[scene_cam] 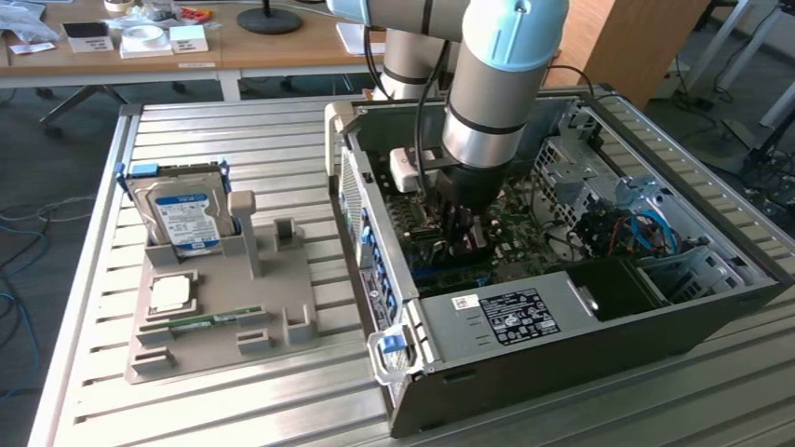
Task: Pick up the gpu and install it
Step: 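Insert the gpu into the slot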
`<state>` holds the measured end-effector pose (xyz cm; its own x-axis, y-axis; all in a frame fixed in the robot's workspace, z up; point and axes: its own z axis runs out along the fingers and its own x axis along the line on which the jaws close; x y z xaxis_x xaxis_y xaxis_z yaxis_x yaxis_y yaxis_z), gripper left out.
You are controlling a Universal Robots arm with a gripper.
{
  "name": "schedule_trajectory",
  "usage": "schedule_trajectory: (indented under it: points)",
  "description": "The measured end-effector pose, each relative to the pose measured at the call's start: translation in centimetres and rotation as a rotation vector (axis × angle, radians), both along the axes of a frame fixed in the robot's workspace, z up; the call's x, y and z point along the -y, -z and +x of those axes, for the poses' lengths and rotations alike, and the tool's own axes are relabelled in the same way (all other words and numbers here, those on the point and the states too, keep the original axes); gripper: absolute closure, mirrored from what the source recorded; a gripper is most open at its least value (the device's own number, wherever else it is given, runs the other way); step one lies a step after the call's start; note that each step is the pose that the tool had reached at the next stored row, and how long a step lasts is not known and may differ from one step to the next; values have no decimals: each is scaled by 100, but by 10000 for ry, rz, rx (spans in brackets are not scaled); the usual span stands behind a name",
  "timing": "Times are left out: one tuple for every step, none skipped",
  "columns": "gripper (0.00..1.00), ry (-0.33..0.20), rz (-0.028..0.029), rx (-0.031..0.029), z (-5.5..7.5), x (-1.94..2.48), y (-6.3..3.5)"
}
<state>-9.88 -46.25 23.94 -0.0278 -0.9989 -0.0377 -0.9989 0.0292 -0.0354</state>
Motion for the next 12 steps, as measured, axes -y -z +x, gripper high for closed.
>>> schedule_trajectory:
  points:
    - [73, 0, -1, 0, 0, 0, 0]
    - [73, 1, 0, 0, -1, 0, 3]
    - [73, 0, 0, 0, -2, 0, 5]
    - [73, 1, 0, 0, -2, 0, 7]
    - [73, 1, 0, 1, -2, 0, 7]
    - [73, -1, -1, 0, -2, 0, 7]
    - [73, 0, -1, 0, -2, 0, 7]
    - [73, 0, 0, 0, -2, 0, 7]
    - [73, 0, 0, 0, -2, 0, 7]
    - [73, 1, -1, 0, -3, 0, 7]
    - [73, 1, -1, 0, -3, 0, 7]
    - [73, 0, 0, 0, -2, 0, 7]
